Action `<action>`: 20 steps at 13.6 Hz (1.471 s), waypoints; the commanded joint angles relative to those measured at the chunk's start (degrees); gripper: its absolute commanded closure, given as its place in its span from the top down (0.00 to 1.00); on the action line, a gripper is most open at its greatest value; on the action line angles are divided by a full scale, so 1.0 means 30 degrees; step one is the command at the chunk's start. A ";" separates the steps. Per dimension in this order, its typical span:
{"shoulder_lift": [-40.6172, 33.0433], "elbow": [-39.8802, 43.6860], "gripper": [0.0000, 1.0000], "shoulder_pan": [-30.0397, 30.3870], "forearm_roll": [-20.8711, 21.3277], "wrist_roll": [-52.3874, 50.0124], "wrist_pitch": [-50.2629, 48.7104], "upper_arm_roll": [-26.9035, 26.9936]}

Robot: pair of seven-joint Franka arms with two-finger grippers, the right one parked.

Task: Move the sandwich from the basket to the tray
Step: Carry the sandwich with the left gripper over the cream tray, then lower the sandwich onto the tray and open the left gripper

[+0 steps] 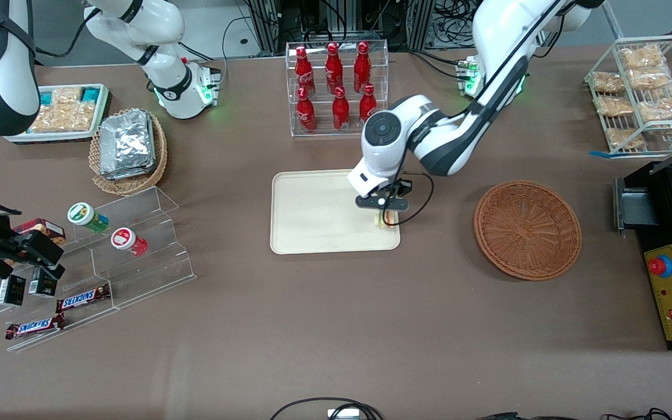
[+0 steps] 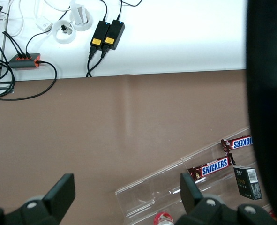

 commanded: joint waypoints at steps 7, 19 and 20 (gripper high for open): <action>0.2811 0.1417 0.12 -0.1226 0.1021 -0.1452 0.0347 0.0134; 0.2344 0.4632 1.00 -0.0321 0.0699 -0.2565 -0.2927 0.0222; 0.2228 0.5248 1.00 0.0030 0.0669 -0.2594 -0.3370 0.0222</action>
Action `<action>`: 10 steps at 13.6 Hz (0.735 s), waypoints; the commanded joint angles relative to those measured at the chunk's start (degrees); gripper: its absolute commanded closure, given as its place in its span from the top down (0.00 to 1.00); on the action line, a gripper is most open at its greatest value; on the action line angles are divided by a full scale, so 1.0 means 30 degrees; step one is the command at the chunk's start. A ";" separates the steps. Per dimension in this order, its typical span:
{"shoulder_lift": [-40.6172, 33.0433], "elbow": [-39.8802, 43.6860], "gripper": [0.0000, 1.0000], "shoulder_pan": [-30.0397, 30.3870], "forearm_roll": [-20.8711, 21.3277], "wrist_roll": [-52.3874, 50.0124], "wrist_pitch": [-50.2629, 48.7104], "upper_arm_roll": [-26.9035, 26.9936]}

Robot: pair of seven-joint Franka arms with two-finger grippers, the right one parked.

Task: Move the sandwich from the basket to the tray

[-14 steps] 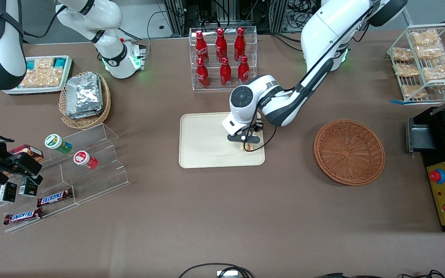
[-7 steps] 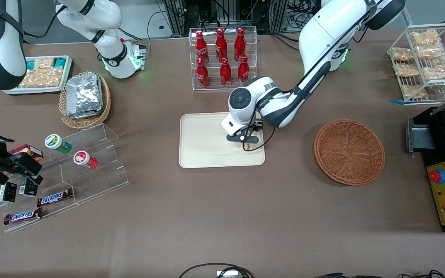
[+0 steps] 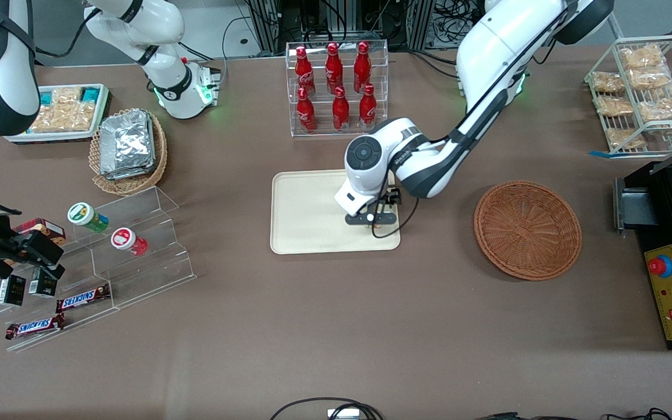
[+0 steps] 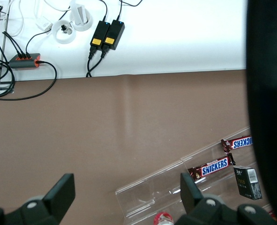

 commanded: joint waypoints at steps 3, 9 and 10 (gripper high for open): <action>-0.1057 0.1954 1.00 0.1689 0.0008 -0.0258 -0.1949 -0.0032; -0.3547 0.2072 1.00 0.4647 -0.0021 0.0034 -0.4143 -0.0061; -0.3812 0.2159 1.00 0.5117 -0.0051 0.0065 -0.4525 -0.0091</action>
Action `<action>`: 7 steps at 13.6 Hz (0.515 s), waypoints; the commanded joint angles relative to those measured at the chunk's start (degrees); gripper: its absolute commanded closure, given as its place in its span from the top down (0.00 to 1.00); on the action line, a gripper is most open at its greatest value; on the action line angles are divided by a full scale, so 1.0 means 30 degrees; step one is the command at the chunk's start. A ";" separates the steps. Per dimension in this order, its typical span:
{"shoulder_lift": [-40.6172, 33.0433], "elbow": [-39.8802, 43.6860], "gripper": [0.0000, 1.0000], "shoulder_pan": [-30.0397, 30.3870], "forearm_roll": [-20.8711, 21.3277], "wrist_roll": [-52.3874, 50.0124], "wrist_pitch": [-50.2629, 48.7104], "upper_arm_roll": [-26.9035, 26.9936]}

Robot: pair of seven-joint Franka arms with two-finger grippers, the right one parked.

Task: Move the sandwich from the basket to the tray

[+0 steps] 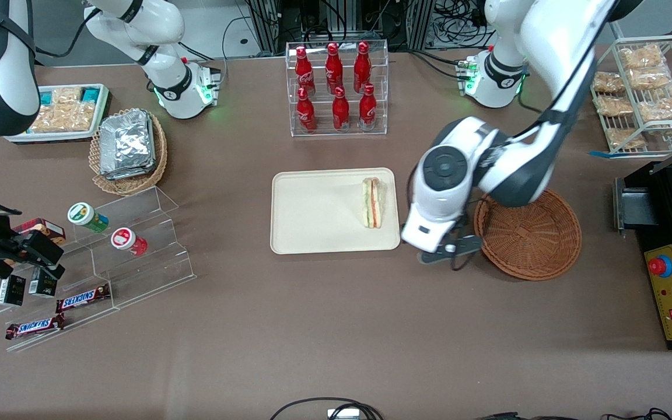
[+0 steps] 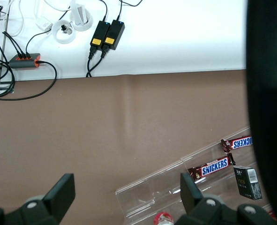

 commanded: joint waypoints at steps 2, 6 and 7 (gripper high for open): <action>-0.1259 0.0248 1.00 0.1073 -0.0342 0.0194 -0.1869 -0.0127; -0.2136 0.0541 1.00 0.2331 -0.0866 0.2384 -0.3219 -0.0127; -0.2343 0.0745 1.00 0.2915 -0.1247 0.3291 -0.3745 -0.0155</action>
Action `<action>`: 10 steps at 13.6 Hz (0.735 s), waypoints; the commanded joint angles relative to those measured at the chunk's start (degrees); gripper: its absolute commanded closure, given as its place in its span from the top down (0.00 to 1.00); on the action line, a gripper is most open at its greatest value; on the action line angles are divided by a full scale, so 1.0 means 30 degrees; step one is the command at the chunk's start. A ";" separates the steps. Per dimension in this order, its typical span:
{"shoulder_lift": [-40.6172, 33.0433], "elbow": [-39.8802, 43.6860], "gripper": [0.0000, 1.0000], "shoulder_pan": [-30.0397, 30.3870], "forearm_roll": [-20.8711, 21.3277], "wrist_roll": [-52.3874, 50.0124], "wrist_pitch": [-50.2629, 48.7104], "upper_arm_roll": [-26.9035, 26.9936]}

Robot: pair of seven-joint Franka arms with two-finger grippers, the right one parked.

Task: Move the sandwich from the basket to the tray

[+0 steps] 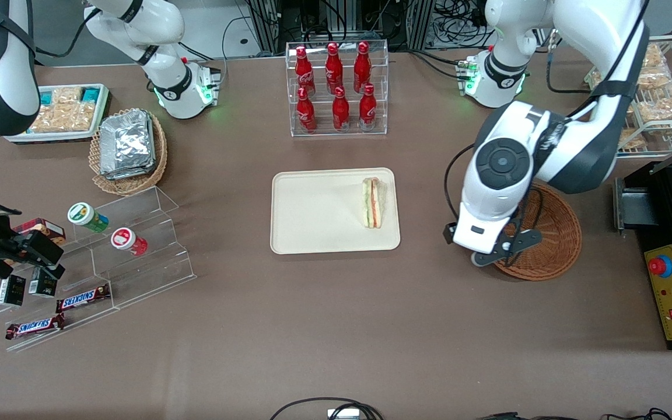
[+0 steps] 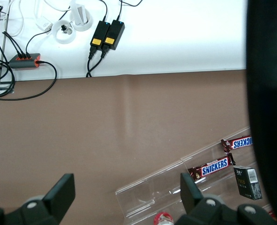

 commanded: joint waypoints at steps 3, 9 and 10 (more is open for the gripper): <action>-0.1455 0.1052 1.00 0.2227 -0.1683 0.4792 -0.2737 -0.0058; -0.4002 0.1143 1.00 0.1822 -0.4465 1.1993 -0.4700 0.4504; -0.4412 0.1143 1.00 0.1733 -0.4672 1.3402 -0.5141 0.5324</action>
